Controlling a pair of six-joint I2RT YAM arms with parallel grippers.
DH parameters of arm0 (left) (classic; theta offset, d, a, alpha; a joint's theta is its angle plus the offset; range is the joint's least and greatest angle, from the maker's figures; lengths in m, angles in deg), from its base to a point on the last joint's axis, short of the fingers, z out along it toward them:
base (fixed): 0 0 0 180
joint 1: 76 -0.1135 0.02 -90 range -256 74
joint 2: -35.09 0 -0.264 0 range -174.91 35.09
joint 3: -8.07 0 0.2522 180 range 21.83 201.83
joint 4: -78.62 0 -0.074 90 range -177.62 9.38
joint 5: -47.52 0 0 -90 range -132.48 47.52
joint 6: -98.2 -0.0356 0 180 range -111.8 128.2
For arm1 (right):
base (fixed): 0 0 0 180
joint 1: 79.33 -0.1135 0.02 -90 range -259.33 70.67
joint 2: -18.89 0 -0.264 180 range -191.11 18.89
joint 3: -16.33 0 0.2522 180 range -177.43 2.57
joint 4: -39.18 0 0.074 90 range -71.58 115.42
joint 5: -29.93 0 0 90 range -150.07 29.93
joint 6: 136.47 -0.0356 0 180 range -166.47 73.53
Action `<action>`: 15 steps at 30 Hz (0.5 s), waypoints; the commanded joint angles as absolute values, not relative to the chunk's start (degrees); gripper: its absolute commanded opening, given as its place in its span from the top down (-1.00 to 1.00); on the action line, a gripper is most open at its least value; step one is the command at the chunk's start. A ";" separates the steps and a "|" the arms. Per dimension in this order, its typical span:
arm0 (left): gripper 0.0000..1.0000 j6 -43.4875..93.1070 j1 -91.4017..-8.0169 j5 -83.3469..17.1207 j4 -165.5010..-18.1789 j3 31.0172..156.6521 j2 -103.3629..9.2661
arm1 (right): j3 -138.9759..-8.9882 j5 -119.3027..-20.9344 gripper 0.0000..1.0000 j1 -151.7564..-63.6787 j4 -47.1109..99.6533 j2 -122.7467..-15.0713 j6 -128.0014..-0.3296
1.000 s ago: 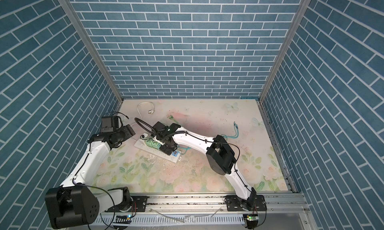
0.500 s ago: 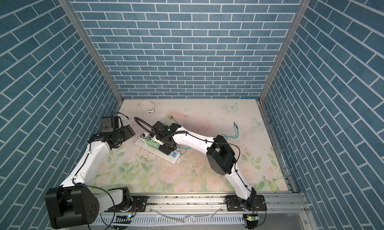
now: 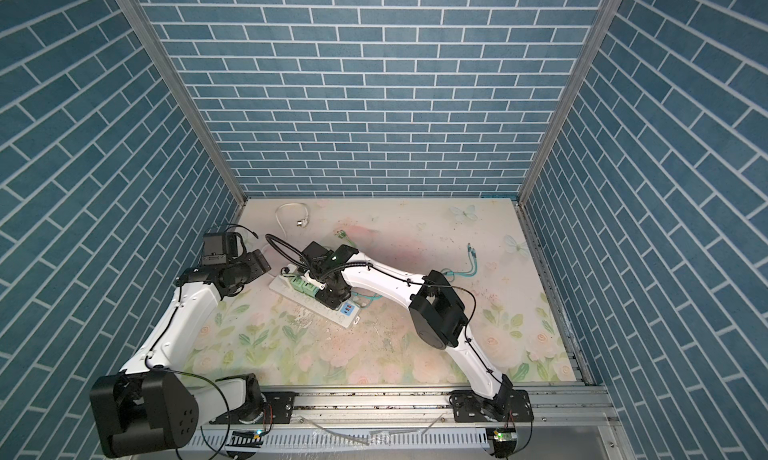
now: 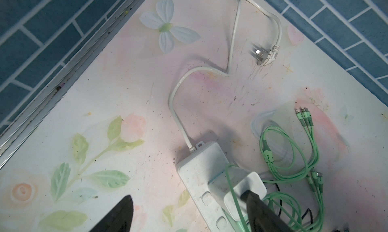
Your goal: Insert the plug
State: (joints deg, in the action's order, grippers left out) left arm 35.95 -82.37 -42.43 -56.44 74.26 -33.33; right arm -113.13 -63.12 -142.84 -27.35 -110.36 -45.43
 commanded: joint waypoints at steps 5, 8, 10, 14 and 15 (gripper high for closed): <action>-0.71 35.39 -82.59 -42.11 -56.33 73.78 -33.91 | -111.87 -62.65 1.00 -145.88 -29.73 -119.23 -46.99; -0.71 35.45 -82.59 -42.34 -56.24 73.62 -33.76 | -112.82 -62.00 0.94 -145.95 -30.83 -118.84 -46.91; -0.73 35.37 -82.59 -42.40 -56.41 73.30 -33.58 | -112.65 -61.84 0.68 -145.95 -30.51 -117.45 -46.57; -0.73 35.44 -82.59 -42.42 -56.77 72.76 -33.64 | -113.55 -60.25 0.31 -145.78 -30.15 -114.67 -45.71; -0.73 35.55 -82.58 -42.39 -56.87 72.58 -33.70 | -113.89 -60.09 0.27 -145.59 -30.04 -114.28 -45.46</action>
